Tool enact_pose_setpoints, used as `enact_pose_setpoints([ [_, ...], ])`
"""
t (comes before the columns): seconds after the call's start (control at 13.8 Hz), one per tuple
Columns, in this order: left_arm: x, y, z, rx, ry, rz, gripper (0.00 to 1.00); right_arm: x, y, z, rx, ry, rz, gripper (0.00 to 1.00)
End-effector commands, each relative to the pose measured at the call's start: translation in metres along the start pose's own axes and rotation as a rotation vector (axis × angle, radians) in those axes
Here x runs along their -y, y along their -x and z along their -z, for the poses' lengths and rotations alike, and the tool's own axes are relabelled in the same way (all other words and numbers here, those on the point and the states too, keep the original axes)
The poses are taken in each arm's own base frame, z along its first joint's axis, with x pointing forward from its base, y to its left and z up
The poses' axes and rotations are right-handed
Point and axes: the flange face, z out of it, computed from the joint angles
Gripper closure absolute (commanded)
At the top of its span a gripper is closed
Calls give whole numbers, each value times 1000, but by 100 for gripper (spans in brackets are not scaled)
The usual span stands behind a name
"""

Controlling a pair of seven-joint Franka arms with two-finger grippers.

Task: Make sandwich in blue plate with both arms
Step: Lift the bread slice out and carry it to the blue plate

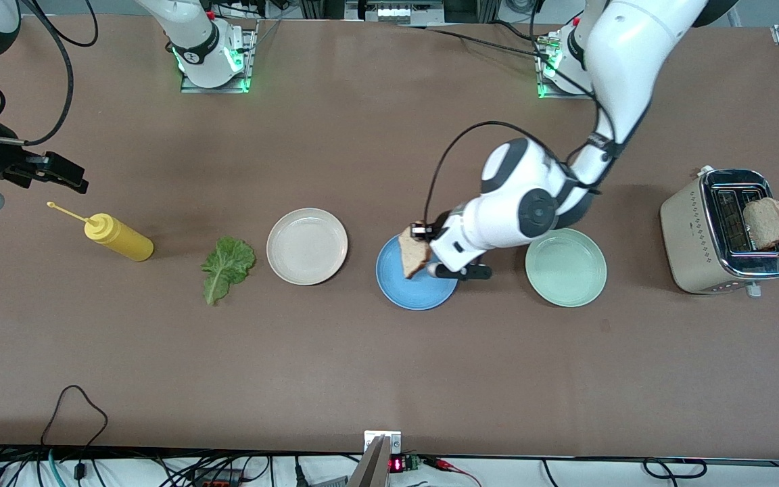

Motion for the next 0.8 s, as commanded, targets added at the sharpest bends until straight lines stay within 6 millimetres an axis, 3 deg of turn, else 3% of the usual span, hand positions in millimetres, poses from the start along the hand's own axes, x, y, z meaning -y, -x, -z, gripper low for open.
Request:
enact_pose_setpoints([
  [0.0, 1, -5, -10, -6, 22, 18, 100, 1, -9, -17, 26, -11, 4, 0],
  [0.36, 13, -14, -25, -12, 23, 26, 99, 5, -14, -29, 52, -9, 11, 0],
  [0.44, 21, -18, -31, -6, 17, 35, 94, 5, -16, -33, 60, -10, 11, 0],
  [0.51, 30, -23, -38, 3, 15, 48, 76, 6, -17, -38, 69, -8, 13, 0],
  [0.65, 38, -28, -44, 7, 11, 58, 18, 12, -17, -43, 81, -7, 22, 0],
  [0.73, 48, -35, -42, -4, 0, 70, 0, 17, -18, -46, 84, -6, 28, 0],
])
